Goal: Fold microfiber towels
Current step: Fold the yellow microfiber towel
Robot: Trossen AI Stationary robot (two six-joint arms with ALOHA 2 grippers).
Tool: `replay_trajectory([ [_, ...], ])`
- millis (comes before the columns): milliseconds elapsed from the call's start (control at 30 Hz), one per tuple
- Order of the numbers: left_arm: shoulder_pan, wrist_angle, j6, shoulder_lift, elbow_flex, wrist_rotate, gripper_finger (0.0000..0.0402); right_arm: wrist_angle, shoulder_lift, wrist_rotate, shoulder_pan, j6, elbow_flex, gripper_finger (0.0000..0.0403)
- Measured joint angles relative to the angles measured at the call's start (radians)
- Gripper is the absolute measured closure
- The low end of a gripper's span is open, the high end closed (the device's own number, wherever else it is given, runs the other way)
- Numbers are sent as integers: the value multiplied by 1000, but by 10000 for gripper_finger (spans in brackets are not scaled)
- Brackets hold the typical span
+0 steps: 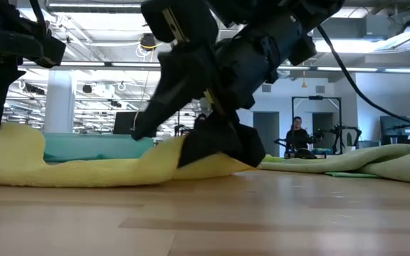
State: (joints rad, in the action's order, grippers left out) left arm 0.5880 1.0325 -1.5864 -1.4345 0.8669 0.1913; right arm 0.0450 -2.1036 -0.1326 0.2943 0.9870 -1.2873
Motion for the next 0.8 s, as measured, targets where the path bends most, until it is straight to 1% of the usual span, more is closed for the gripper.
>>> replay_trajectory([
  [100,0,0,4,0,0,0,402,6,0,0,0,-8,0,194],
  [200,0,1,4,0,0,0,402,8,0,2,-1,-45,0,229],
  [267,0,1,4,0,0,0,402,8,0,0,0,-52,0,269],
  [400,0,2,4,0,0,6,402,8,0,-9,0,-53,0,374],
  [433,0,2,5,0,0,8,402,8,0,-17,0,-54,0,386],
  [567,-5,2,40,1,0,12,402,10,11,-55,-2,-79,0,383],
  [633,-11,2,48,1,0,4,402,9,15,-68,-2,-87,0,390],
  [700,-13,0,63,2,1,-3,402,0,30,-93,-2,-111,2,396],
  [767,-14,-3,77,8,1,-17,402,3,51,-102,-2,-123,-3,394],
  [800,-13,-6,82,15,1,-22,402,-23,70,-102,-2,-131,-3,392],
])
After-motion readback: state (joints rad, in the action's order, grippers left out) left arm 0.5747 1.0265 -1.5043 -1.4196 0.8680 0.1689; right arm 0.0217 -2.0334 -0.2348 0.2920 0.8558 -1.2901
